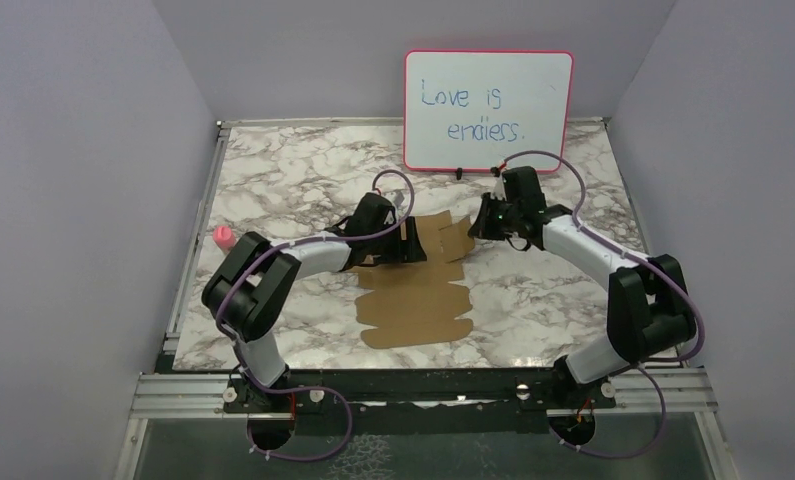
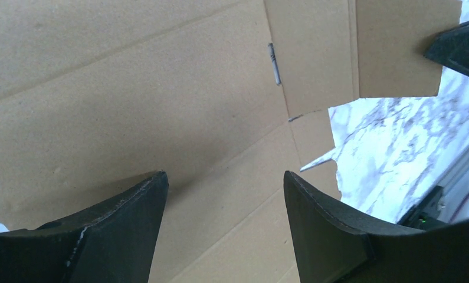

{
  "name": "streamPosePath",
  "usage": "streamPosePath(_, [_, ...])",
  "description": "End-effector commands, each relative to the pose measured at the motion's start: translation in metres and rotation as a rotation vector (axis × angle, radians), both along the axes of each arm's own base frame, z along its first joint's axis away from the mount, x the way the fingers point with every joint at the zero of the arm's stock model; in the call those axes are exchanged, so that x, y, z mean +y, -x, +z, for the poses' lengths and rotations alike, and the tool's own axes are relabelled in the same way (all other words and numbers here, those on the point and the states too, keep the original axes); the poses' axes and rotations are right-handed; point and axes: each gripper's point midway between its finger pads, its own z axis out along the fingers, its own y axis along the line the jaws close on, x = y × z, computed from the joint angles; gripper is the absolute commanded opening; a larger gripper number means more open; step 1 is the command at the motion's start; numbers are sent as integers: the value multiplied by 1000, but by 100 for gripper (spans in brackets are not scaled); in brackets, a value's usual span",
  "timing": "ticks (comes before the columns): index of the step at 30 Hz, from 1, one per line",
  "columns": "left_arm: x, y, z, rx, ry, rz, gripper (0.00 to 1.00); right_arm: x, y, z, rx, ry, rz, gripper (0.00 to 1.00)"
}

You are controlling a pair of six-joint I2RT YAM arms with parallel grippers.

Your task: Fold the paper box

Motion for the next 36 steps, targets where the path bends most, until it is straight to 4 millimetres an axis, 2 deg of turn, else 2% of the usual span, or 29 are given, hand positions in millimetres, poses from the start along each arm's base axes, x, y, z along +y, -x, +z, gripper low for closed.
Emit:
streamPosePath(1, [-22, -6, -5, 49, 99, -1, 73, -9, -15, 6, -27, 160, 16, 1])
streamPosePath(6, [-35, -15, -10, 67, 153, 8, 73, -7, -29, 24, -89, 320, 23, 1])
streamPosePath(8, [-38, -16, -11, 70, 167, 8, 73, -4, -31, 25, -103, 392, 27, 1])
streamPosePath(16, [-38, -17, -16, 67, 167, 22, 73, 15, -27, 15, -126, 626, 55, 1])
streamPosePath(21, [-40, -17, -19, 71, 168, 20, 73, 18, -26, 15, -156, 775, 34, 1])
streamPosePath(27, [-39, -17, -22, 71, 162, 29, 73, 34, -23, 13, -179, 818, 59, 1])
streamPosePath(36, [-40, -17, -26, 74, 166, 38, 73, 49, -16, -4, -190, 920, 91, 1])
